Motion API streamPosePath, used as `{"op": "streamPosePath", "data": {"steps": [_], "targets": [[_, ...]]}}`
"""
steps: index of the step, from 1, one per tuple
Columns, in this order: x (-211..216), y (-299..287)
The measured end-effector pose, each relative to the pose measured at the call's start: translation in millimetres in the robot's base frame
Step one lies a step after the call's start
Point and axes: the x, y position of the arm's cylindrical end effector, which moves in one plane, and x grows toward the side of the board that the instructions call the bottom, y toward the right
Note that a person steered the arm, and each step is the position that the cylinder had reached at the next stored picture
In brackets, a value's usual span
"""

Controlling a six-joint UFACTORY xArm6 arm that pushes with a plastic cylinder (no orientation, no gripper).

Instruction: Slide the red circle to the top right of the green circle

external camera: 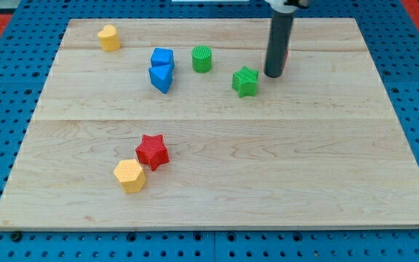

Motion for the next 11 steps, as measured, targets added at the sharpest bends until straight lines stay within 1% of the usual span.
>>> {"op": "streamPosePath", "data": {"steps": [1,2,3,4,5,6,7,8,9,11], "targets": [[-36,7],[-82,-65],[-71,-63],[-53,3],[-77,44],[-120,-25],[-112,-58],[-109,-69],[-109,-30],[-109,-20]]}}
